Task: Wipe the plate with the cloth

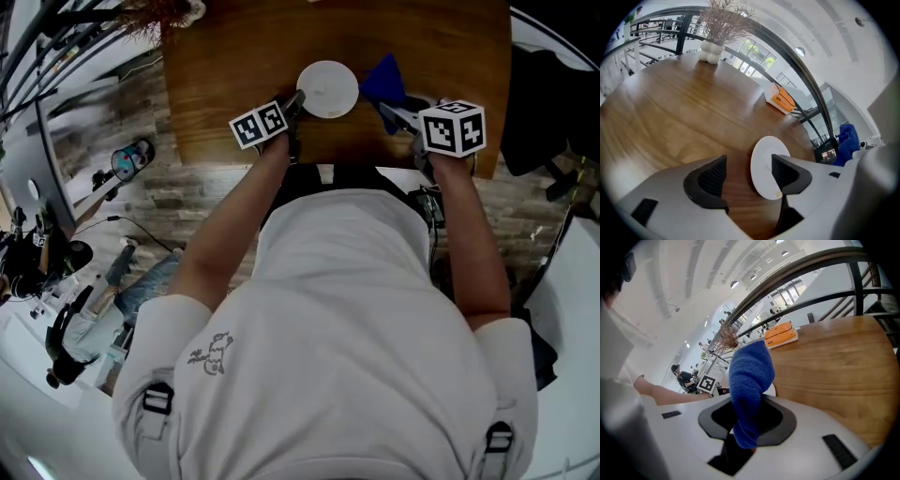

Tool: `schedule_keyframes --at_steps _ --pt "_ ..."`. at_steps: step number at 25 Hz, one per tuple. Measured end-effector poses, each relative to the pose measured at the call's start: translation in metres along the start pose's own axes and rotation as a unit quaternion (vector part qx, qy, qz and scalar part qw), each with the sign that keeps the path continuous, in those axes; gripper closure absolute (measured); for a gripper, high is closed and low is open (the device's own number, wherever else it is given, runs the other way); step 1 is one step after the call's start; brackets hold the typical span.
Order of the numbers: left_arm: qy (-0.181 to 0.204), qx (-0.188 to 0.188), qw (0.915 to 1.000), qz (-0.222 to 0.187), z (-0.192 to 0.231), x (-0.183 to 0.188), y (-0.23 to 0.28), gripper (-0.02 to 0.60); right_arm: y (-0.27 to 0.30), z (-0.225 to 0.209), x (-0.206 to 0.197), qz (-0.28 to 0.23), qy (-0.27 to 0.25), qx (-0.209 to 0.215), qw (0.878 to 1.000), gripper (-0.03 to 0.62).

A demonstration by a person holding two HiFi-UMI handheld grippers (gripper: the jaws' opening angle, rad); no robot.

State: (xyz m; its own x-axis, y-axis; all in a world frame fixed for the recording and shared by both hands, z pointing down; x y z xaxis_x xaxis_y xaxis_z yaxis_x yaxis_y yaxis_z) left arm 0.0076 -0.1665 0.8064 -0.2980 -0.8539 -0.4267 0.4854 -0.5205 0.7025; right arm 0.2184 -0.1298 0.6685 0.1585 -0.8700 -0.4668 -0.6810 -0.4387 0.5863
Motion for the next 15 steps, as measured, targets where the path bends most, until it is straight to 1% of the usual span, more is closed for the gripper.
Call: schedule_keyframes --at_steps 2,6,10,12,15 --pt "0.010 0.009 0.9999 0.000 -0.001 -0.002 -0.003 0.287 -0.003 0.000 -0.001 -0.002 -0.002 0.003 1.000 0.494" --pt "0.022 0.013 0.9997 -0.002 -0.004 -0.001 -0.011 0.275 -0.004 0.005 -0.005 -0.003 -0.007 0.010 1.000 0.494" --pt "0.017 0.011 0.9997 -0.017 -0.004 0.009 -0.025 0.273 -0.004 0.018 -0.004 -0.007 -0.015 0.012 1.000 0.494" --pt "0.013 0.000 0.9996 -0.027 -0.007 0.018 -0.033 0.273 -0.005 0.025 -0.001 -0.012 -0.020 0.015 1.000 0.494" --pt "0.019 -0.037 0.9983 -0.040 -0.021 0.037 -0.047 0.275 -0.006 0.037 0.004 -0.022 -0.028 0.022 0.999 0.494"
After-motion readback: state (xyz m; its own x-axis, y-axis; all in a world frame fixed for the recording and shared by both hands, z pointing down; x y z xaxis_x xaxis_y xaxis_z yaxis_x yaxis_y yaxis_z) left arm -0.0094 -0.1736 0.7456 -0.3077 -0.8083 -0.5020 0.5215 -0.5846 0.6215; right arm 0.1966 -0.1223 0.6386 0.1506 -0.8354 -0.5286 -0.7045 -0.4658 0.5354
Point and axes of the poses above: the fingertips, and each gripper's own axes: y forward along the fingers, z to its left, x out of its top, the point moved 1 cm from there along -y, backward along the fingers, and after that the axes turned 9 degrees about -z, right-handed, at the moved point
